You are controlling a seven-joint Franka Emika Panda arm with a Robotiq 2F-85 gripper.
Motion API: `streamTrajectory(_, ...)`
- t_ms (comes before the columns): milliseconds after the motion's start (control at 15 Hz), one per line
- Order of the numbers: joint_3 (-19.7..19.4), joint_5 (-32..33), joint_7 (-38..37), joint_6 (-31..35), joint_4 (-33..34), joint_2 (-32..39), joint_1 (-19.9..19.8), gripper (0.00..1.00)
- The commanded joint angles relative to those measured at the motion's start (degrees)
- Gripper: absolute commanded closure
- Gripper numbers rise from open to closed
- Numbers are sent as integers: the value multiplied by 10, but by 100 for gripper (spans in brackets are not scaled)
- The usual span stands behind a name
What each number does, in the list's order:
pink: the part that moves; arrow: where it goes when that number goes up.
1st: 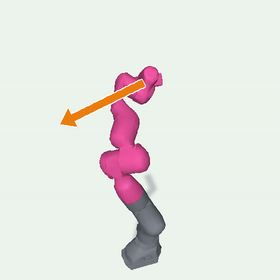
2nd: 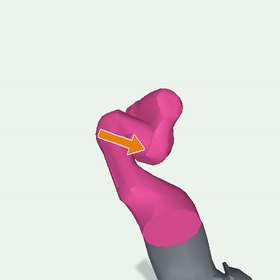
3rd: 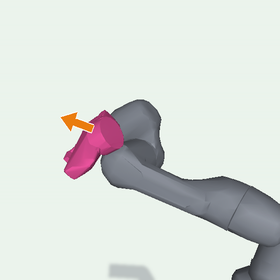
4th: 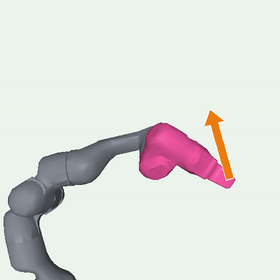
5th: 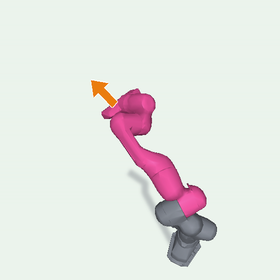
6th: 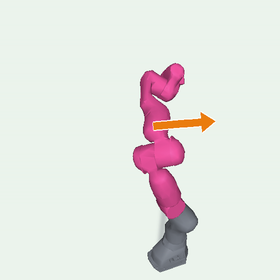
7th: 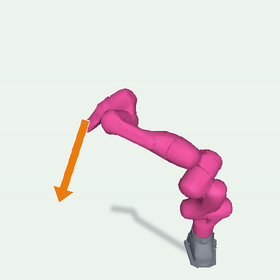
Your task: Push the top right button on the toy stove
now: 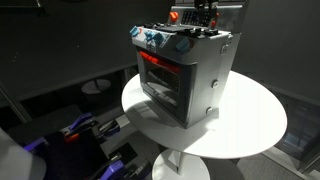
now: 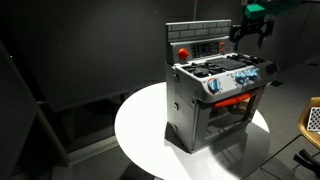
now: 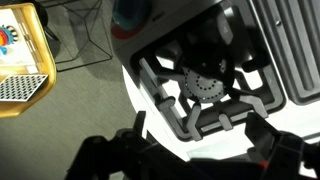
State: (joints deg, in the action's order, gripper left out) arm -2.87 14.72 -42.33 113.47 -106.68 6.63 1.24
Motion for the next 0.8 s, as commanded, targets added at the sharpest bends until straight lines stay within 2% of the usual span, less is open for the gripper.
streamTrajectory(0,10,-39,76,-66,-18,-44,-2,0)
streamTrajectory(200,17,-60,133,-119,-28,-73,-1,0)
streamTrajectory(400,26,-54,174,-161,-48,-112,2,0)
streamTrajectory(733,43,-52,222,-177,-98,-187,2,0)
